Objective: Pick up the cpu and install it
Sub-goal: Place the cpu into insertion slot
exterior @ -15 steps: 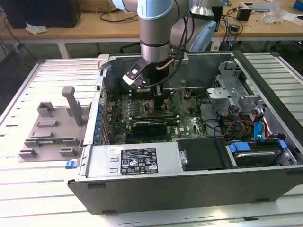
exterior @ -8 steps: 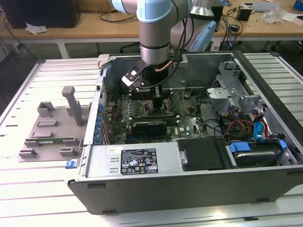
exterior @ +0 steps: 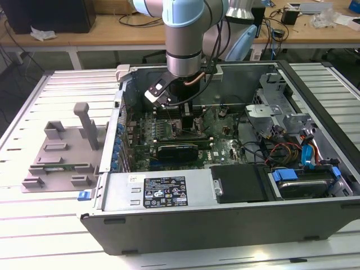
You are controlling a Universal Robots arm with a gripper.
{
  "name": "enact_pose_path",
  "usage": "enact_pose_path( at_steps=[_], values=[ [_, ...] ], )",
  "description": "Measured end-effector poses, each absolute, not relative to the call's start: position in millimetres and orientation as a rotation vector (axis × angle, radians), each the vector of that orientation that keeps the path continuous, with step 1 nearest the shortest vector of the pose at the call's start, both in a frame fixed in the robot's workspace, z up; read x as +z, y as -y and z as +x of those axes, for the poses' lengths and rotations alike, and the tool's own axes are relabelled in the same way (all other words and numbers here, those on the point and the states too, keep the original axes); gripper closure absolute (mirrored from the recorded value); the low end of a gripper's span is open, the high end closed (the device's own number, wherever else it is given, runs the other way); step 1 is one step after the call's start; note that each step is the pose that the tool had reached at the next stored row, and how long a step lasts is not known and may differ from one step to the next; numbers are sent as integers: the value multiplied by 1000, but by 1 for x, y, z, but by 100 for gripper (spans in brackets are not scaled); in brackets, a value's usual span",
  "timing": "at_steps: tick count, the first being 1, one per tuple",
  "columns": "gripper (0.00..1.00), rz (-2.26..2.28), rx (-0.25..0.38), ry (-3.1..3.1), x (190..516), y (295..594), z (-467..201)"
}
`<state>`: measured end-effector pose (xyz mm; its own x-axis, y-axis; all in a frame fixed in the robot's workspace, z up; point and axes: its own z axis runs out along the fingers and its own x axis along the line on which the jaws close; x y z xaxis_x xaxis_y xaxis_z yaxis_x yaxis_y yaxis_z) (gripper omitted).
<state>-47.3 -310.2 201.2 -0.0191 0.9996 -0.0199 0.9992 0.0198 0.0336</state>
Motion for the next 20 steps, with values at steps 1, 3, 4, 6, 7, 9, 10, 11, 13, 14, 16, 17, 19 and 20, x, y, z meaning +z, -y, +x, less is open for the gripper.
enact_pose_path(
  at_steps=[1, 3, 4, 6, 7, 9, 10, 11, 13, 14, 16, 17, 19, 20],
  values=[
    [46, 2173, 15, -2216, 201, 310, -47],
    [46, 2173, 16, -2216, 200, 310, -47],
    [46, 2173, 15, -2216, 200, 310, -47],
    [46, 2173, 15, -2216, 200, 310, -47],
    [46, 2173, 16, -2216, 199, 310, -47],
    [46, 2173, 15, -2216, 198, 310, -47],
    [46, 2174, 15, -2215, 198, 310, -47],
    [46, 2175, 15, -2214, 198, 310, -47],
    [46, 2178, 15, -2212, 198, 310, -47],
    [46, 2178, 16, -2211, 199, 310, -47],
    [46, 2178, 16, -2211, 200, 310, -47],
    [46, 2178, 16, -2211, 201, 310, -47],
    [46, 2180, 16, -2209, 201, 310, -47],
    [46, 2184, 15, -2205, 201, 311, -47]
  ],
)
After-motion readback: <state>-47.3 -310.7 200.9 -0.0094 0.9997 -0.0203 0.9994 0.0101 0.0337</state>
